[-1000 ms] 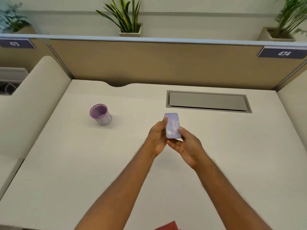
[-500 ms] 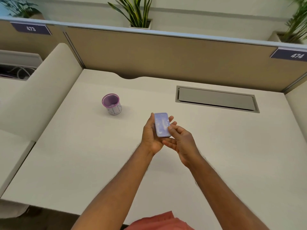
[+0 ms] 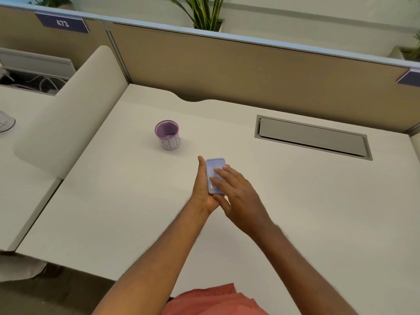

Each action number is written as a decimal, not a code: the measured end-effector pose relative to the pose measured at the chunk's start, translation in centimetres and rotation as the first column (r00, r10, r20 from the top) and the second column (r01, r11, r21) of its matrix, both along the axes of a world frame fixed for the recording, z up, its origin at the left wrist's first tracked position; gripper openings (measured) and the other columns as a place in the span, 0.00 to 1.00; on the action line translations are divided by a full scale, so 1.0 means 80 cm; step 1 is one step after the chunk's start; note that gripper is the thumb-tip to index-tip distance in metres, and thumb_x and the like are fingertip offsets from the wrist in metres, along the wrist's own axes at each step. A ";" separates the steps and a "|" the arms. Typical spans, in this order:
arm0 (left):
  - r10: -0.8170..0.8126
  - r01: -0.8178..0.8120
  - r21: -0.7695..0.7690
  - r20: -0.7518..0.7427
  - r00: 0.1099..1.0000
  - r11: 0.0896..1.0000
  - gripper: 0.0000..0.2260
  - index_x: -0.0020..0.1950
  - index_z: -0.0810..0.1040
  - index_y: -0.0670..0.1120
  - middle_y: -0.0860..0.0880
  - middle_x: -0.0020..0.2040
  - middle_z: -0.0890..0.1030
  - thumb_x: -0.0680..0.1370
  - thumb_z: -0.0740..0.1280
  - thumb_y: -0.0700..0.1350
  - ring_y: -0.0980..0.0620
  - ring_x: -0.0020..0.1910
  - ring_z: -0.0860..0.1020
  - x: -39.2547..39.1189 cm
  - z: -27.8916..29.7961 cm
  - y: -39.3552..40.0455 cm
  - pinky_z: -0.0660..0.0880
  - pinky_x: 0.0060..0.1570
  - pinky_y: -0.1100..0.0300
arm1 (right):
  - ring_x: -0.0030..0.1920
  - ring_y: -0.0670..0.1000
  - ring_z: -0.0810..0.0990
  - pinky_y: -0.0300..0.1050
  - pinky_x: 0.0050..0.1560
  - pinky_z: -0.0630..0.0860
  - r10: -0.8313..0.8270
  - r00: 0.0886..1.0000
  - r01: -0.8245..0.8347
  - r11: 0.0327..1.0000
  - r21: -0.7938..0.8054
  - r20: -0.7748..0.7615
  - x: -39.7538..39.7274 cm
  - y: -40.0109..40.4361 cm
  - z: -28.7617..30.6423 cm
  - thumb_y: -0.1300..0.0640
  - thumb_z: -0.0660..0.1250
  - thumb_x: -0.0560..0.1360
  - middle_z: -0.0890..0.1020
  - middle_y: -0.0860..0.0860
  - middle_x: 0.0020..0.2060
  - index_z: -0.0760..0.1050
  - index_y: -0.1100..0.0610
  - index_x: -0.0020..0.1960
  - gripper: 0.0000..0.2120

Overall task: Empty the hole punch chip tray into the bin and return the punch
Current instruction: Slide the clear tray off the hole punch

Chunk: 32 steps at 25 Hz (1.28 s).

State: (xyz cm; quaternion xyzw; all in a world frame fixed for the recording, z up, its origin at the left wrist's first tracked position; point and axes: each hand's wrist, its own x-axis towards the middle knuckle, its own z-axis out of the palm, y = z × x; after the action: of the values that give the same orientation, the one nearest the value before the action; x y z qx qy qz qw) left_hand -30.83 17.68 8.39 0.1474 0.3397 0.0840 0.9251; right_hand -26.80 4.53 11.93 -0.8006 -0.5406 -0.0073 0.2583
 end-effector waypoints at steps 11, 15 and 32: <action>0.039 -0.040 -0.032 -0.037 0.999 0.999 0.29 0.53 0.79 0.42 0.45 0.37 0.85 0.75 0.64 0.68 0.51 0.33 0.83 -0.014 -0.006 0.036 0.84 0.36 0.58 | 0.74 0.55 0.73 0.49 0.68 0.76 0.048 0.997 -0.048 0.999 0.008 -0.062 -0.012 0.031 -0.009 0.67 0.73 0.76 0.78 0.51 0.70 0.78 0.57 0.70 0.23; 0.066 -0.068 -0.039 -0.047 0.997 0.997 0.30 0.56 0.78 0.42 0.45 0.38 0.85 0.76 0.63 0.68 0.51 0.33 0.83 -0.013 -0.007 0.040 0.84 0.35 0.58 | 0.73 0.54 0.73 0.50 0.68 0.76 0.015 0.993 -0.013 1.000 0.016 -0.115 -0.014 0.040 -0.012 0.67 0.72 0.77 0.79 0.52 0.69 0.78 0.57 0.70 0.22; 0.074 -0.064 0.097 -0.099 0.992 0.993 0.29 0.68 0.71 0.46 0.43 0.53 0.82 0.81 0.52 0.67 0.48 0.39 0.86 0.003 -0.010 0.053 0.84 0.45 0.49 | 0.59 0.57 0.85 0.50 0.58 0.82 -0.152 0.986 0.163 0.966 0.199 -0.070 -0.005 0.070 -0.029 0.67 0.66 0.79 0.86 0.57 0.58 0.82 0.63 0.60 0.12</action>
State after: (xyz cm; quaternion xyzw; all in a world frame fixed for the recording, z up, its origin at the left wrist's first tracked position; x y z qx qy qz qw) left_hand -30.57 21.95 7.57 0.1828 0.3873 0.1243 0.8951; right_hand -27.23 10.16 9.61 -0.8102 -0.4644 -0.0618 0.3522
